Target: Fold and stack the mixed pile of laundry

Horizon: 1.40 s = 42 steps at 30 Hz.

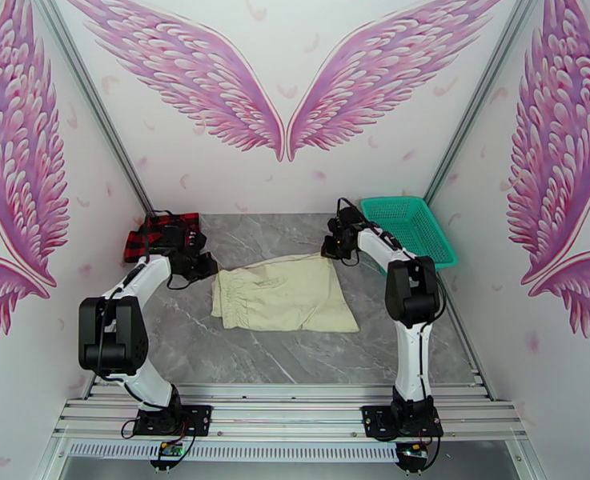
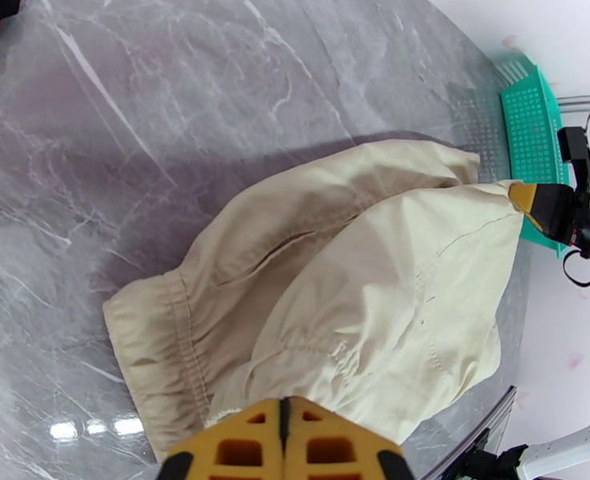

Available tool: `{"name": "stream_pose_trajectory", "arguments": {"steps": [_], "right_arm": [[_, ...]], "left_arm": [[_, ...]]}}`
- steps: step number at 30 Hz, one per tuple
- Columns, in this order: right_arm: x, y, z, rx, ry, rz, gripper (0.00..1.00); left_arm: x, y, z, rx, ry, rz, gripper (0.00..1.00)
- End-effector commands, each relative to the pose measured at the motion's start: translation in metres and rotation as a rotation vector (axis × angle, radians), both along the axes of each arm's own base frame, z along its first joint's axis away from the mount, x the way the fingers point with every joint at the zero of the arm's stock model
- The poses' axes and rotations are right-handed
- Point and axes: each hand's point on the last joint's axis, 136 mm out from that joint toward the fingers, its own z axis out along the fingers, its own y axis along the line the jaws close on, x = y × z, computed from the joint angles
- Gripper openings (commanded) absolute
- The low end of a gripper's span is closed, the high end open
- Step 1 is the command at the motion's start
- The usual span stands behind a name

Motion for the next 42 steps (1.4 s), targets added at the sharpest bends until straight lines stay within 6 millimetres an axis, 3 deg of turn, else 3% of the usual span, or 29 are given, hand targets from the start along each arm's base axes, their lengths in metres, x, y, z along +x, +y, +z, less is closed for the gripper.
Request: {"name": "stream_pose_trajectory", "arguments": {"steps": [1,10,12,14,15,16,18,21,25,29,34,39,42], "right_arm": [[0.006,-0.004,0.013,-0.045,-0.034,0.001,0.05],[0.032,-0.001,0.001,-0.042,-0.052,-0.014,0.01],[0.037,-0.004,-0.009,-0.06,-0.041,-0.026,0.06],[0.042,-0.007,-0.021,-0.08,-0.021,-0.035,0.21],[0.043,-0.009,-0.026,-0.086,-0.007,-0.038,0.34],[0.044,-0.008,-0.03,-0.089,0.005,-0.036,0.39],[0.043,-0.008,-0.029,-0.09,0.011,-0.034,0.43],[0.036,-0.014,-0.012,-0.107,-0.011,-0.05,0.49],[0.006,-0.029,0.011,-0.155,-0.004,-0.089,0.5],[-0.047,-0.037,0.013,-0.144,0.051,-0.105,0.5],[-0.119,-0.054,-0.01,-0.186,0.141,-0.103,0.54],[-0.161,-0.054,-0.029,-0.155,0.214,-0.068,0.6],[-0.175,-0.052,-0.035,-0.127,0.246,-0.058,0.62]], "left_arm": [[0.0,0.007,0.003,-0.031,-0.012,0.039,0.0],[0.01,0.025,-0.01,-0.061,0.014,0.11,0.0],[0.013,0.031,-0.018,-0.061,0.035,0.136,0.0],[0.015,0.035,-0.028,-0.064,0.056,0.151,0.0],[0.017,0.036,-0.032,-0.062,0.061,0.157,0.03],[0.019,0.037,-0.035,-0.063,0.058,0.159,0.13],[0.02,0.04,-0.039,-0.062,0.055,0.171,0.34],[0.019,0.047,-0.032,-0.058,0.035,0.192,0.43],[0.007,0.058,-0.005,0.001,0.001,0.223,0.42],[-0.03,0.041,0.004,0.005,0.051,0.192,0.42],[-0.097,0.009,-0.029,0.056,0.185,0.132,0.5],[-0.132,-0.014,-0.067,0.099,0.288,0.08,0.47],[-0.136,-0.021,-0.079,0.119,0.301,0.062,0.49]]}}
